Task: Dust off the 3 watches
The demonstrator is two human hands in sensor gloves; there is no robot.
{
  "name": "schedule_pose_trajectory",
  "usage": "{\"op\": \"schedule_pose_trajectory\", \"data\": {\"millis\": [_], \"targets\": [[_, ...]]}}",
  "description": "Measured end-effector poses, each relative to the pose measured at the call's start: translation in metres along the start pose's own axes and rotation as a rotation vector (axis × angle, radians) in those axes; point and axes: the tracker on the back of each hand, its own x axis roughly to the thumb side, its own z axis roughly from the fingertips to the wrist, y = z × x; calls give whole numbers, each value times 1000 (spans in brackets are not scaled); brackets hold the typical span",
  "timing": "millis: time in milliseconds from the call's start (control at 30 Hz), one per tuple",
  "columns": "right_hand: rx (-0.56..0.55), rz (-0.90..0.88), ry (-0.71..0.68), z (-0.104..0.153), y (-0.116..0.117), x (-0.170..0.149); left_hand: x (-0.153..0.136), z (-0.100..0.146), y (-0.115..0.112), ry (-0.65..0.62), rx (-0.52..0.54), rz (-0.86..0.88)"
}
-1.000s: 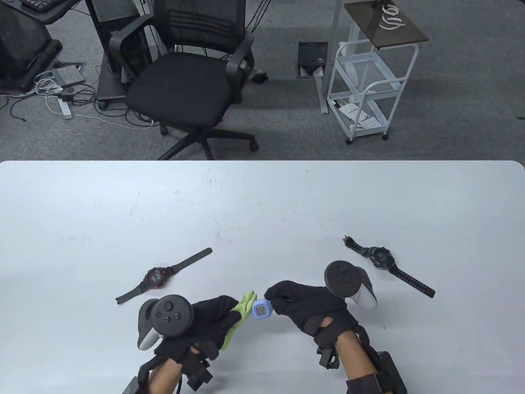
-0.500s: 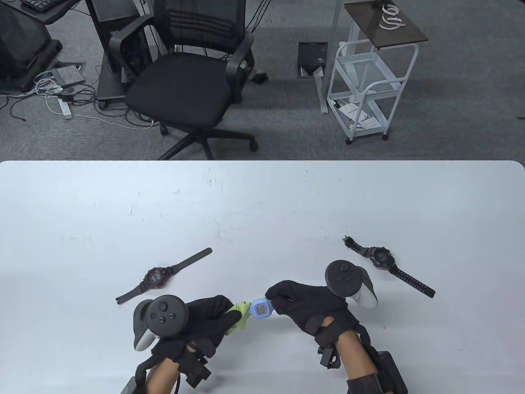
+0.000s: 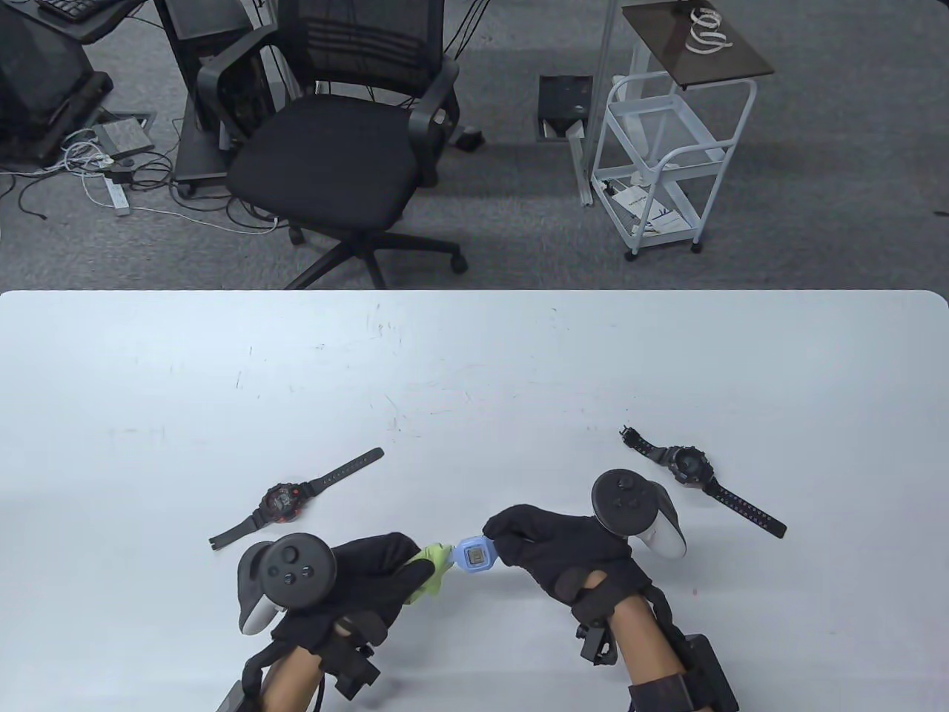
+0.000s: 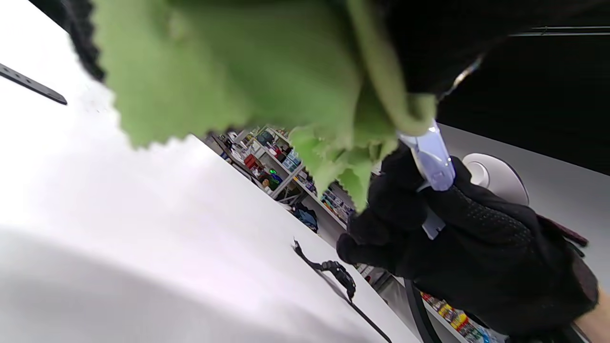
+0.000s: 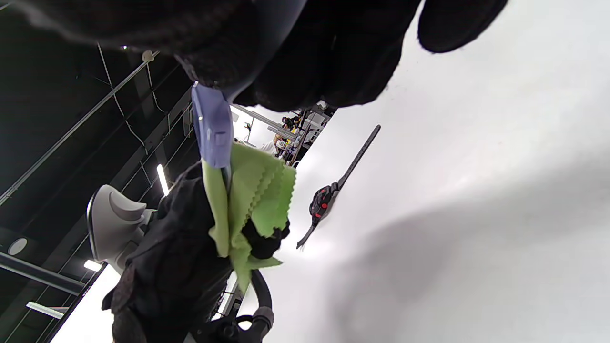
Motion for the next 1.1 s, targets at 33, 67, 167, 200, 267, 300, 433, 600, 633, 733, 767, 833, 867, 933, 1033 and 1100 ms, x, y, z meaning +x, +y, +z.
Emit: {"op": "schedule_pose_trajectory", "data": {"millis": [33,67,167,200,267,300,433,600,633,733,767,833,867,933,1033,1100], "targets": [[1,-1,0,0,0,0,0,0,-1,3,-9,16],[3,-1,2,0,0,0,0,-1,-2,2,-15,27],[5,-2,6,0,1,0,-1,-1,-2,6,-27,17],[4,-1,7,0,0,0,-1,0,-1,7,-12,13],[-8,-12,3,1,-1,0,-2,1,2,14,27,5],[-5,-10,3,1,-1,0,-2,0,2,8,28,13],[-2,-9,-2,1,-1,0,-2,0,1,9,4,18],[-4,-12,7,1,-1,-2,-3,1,2,18,18,4],[2,-11,11,0,0,-3,-4,0,3,10,8,8],[10,-18,17,0,1,-5,-4,1,3,12,14,15],[10,-18,17,0,1,-4,-4,1,3,13,13,16],[10,-15,20,0,1,-4,-4,1,3,12,13,12],[12,-15,22,0,1,-5,-4,1,4,13,22,5],[19,-18,23,-1,2,-5,-3,2,5,9,44,1],[19,-22,23,-1,2,-5,-3,2,5,10,48,-3],[12,-24,21,0,1,-4,-4,1,4,12,31,4]]}}
